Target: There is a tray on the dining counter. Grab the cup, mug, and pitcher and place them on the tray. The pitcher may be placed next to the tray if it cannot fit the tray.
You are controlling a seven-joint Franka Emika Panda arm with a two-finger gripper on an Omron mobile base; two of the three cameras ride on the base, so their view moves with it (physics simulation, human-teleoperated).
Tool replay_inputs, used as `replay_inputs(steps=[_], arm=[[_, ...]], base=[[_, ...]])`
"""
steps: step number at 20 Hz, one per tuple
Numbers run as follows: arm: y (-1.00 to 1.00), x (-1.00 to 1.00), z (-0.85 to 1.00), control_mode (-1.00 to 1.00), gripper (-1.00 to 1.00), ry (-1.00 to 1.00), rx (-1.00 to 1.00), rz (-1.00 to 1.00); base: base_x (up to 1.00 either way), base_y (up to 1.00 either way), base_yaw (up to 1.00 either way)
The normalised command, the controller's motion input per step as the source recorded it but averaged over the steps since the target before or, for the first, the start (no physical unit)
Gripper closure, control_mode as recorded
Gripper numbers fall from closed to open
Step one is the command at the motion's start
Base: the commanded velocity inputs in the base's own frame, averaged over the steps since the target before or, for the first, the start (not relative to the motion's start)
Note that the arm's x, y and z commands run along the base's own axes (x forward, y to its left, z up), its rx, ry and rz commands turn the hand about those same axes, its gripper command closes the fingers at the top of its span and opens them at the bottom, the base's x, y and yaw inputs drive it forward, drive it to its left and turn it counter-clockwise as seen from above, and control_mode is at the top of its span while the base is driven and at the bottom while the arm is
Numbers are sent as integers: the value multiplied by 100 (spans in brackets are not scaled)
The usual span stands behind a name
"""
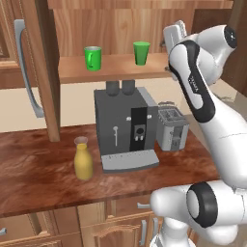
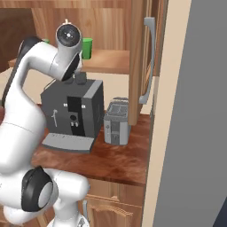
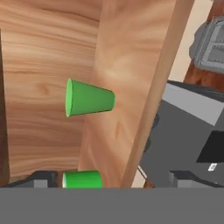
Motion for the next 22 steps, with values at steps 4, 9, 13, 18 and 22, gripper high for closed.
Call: replay_inputs(steps=[4, 9, 13, 18, 22], arm=[[0, 54, 0, -100, -100, 0, 0, 0], [0, 47, 0, -100, -100, 2, 0, 0], [0, 53, 0, -100, -100, 1, 0, 0], [0, 54, 0, -100, -100, 0, 0, 0], [0, 53, 0, -100, -100, 0, 0, 0]], base=[[0, 0, 0], [0, 0, 0], [0, 0, 0], [0, 0, 0], [0, 0, 0]])
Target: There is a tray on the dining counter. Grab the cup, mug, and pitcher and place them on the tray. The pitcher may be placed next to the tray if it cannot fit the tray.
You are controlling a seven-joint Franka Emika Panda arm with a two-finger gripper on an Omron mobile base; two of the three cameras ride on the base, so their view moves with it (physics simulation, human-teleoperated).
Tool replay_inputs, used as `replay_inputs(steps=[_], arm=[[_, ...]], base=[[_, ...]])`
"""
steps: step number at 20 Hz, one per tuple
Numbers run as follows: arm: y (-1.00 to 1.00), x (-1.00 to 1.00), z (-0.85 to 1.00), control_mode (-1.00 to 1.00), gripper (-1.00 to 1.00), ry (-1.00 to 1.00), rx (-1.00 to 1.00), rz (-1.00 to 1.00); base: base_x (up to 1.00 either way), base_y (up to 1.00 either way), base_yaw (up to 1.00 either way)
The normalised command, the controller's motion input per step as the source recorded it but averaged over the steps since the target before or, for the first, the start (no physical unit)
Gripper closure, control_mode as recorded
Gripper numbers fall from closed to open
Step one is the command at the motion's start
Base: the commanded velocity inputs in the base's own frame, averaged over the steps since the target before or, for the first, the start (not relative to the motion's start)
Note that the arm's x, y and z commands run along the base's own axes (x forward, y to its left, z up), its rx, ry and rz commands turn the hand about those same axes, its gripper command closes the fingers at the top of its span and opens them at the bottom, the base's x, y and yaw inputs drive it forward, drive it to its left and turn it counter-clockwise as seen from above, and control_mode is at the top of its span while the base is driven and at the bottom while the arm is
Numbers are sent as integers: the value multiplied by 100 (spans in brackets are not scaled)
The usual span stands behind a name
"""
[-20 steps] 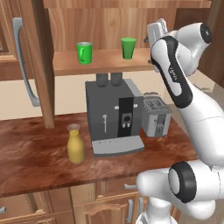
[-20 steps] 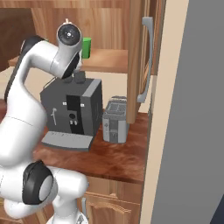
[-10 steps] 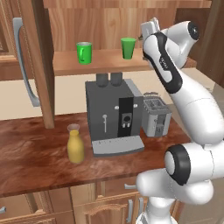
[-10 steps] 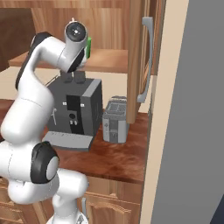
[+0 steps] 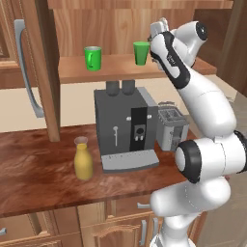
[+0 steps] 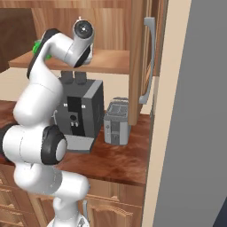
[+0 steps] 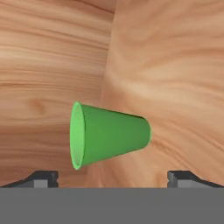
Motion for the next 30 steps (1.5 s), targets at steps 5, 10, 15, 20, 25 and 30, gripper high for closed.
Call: replay_inputs(steps=[5, 10, 15, 20, 25, 30], arm=[[0, 38, 0, -100, -100, 6, 0, 0], [0, 40, 0, -100, -100, 6, 0, 0], [0, 35, 0, -100, -100, 6, 0, 0], [0, 28, 0, -100, -100, 7, 0, 0], [0, 5, 0, -100, -100, 12, 0, 0], [0, 0, -1, -100, -100, 9, 0, 0]], base=[[0, 0, 0], [0, 0, 0], [0, 0, 0], [0, 0, 0], [0, 0, 0], [0, 0, 0]])
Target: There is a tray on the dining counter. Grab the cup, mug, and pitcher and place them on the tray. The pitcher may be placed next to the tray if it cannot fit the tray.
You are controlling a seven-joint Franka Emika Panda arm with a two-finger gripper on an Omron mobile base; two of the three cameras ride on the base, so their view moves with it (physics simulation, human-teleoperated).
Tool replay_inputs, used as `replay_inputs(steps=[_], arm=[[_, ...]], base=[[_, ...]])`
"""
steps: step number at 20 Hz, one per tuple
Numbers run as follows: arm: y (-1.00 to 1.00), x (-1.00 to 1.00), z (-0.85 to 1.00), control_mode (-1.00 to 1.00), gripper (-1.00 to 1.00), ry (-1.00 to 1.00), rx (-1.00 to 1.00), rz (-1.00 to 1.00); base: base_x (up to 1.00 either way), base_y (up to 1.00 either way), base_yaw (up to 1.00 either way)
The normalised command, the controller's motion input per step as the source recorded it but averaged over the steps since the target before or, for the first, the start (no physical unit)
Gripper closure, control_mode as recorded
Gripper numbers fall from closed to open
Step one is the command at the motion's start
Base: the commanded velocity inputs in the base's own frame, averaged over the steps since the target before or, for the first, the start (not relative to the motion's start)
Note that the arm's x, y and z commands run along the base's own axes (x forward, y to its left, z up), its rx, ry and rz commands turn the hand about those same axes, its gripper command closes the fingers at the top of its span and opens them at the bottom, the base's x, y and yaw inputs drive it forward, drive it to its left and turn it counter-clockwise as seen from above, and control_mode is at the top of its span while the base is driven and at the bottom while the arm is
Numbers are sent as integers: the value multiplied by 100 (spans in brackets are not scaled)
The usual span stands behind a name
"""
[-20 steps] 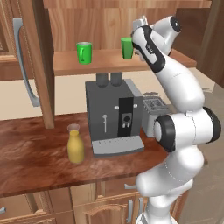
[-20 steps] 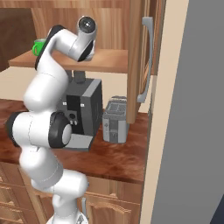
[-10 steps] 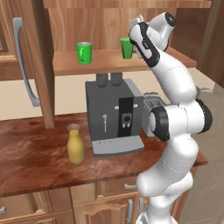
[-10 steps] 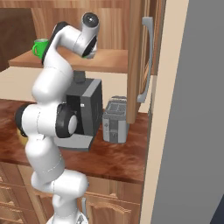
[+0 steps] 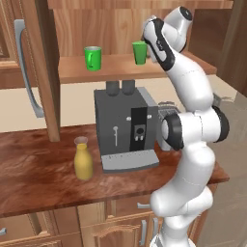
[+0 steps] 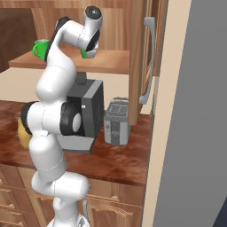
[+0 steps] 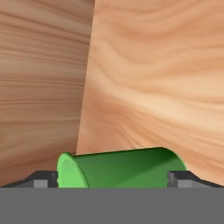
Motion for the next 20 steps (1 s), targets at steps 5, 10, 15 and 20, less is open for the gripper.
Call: replay_inputs(steps=[5, 10, 15, 20], arm=[[0, -8, -13, -100, -100, 5, 0, 0], [2, -33, -49, -100, -100, 0, 0, 0], [7, -13, -28, -100, 100, 0, 0, 0], [0, 0, 0, -100, 100, 0, 0, 0]], base=[[0, 0, 0], [0, 0, 0], [0, 0, 0], [0, 0, 0]])
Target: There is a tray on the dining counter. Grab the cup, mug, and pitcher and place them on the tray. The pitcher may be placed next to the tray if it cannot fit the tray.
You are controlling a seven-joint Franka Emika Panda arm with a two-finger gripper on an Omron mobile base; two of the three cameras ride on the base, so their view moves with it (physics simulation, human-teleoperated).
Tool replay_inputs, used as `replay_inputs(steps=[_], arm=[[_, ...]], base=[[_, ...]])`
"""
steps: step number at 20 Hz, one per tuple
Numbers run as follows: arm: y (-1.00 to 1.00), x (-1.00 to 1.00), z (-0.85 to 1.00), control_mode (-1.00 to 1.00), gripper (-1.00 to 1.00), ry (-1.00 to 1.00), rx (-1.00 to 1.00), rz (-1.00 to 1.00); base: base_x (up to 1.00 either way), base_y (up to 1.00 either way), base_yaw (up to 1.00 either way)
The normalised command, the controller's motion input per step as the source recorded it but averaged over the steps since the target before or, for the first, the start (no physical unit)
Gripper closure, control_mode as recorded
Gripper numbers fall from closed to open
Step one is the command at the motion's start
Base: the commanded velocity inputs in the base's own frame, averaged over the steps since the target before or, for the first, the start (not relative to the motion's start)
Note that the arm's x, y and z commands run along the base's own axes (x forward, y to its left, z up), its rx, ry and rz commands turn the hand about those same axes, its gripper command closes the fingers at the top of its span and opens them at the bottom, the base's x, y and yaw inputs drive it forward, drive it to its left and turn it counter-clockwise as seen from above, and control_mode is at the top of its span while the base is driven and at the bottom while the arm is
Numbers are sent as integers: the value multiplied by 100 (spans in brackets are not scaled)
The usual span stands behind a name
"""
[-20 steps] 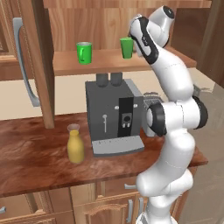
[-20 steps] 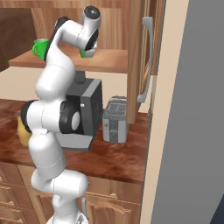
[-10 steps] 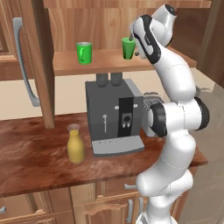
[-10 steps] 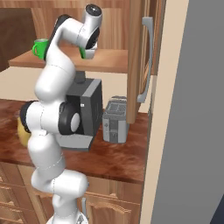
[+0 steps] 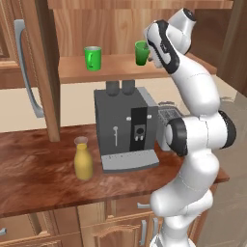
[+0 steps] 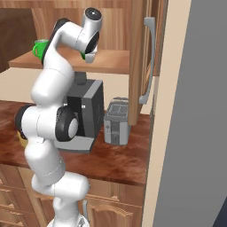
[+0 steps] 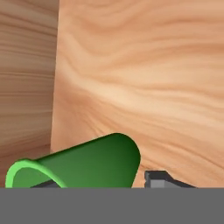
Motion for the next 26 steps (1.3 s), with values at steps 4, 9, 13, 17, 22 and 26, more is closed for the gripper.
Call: replay_inputs(steps=[4, 9, 13, 17, 22, 26], arm=[[0, -12, 0, -100, 100, -2, 0, 0], [-6, -82, 0, -100, 100, -14, 0, 0], [-6, -100, 0, -100, 100, -14, 0, 0], [-7, -100, 0, -100, 100, -3, 0, 1], [-11, -100, 0, -100, 100, 11, -2, 6], [0, -100, 0, -100, 100, 26, -8, 3]], base=[[0, 0, 0], [0, 0, 0], [0, 0, 0], [0, 0, 0], [0, 0, 0], [0, 0, 0]])
